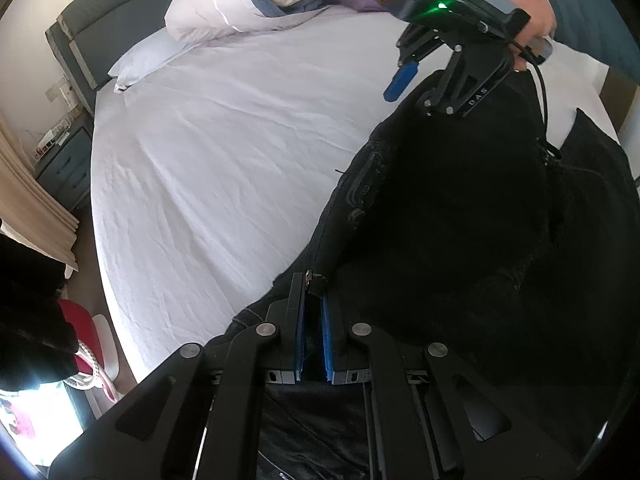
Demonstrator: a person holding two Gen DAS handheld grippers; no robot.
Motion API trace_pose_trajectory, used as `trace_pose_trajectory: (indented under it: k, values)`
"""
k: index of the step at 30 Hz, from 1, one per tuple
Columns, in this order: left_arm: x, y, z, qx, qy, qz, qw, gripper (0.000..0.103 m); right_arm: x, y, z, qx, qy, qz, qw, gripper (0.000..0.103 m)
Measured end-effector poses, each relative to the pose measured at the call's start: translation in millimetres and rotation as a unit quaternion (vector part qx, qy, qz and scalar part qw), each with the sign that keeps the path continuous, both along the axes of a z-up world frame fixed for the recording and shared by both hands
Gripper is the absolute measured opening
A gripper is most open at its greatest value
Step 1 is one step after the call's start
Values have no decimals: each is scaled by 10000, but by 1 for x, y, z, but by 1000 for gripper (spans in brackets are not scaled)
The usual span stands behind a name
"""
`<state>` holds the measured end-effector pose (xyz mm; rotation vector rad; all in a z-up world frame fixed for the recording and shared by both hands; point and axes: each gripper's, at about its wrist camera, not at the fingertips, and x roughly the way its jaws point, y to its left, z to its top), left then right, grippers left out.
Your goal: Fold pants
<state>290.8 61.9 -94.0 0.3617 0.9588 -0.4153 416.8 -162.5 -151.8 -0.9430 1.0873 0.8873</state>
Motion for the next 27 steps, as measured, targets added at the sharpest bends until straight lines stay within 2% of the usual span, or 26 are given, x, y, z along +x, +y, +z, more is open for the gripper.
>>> trace_pose_trajectory:
  k: [2,7,10,15,17,20,23,27]
  values:
    - [-1,0,1,-19,24,3,10000,6,0,3,-3,-43,58,26,10000,31]
    - [5,3,-5,-66,73,45,9999,6,-5,-1,-4,-74,162,-28,9998,12]
    - [7,6,-5,-88,66,59,9999,6,-9,-6,-1,34,259,-326,9991,9]
    - [2,11,-5,-120,10,110,9999,6,-12,-24,8,578,506,-1246,9892,6]
    - [-3,12,-1,-175,-14,149,9997,6,-23,-38,12,1051,728,-1886,9737,6]
    - [-11,11,5,-249,-24,203,9995,6,-37,-76,15,2099,1308,-3207,9143,6]
    - [-24,9,7,-305,6,267,9992,6,-69,-106,13,2970,1702,-3952,8524,6]
    - [-48,4,12,-375,45,311,9988,6,-110,-117,13,3286,1648,-4186,8304,5]
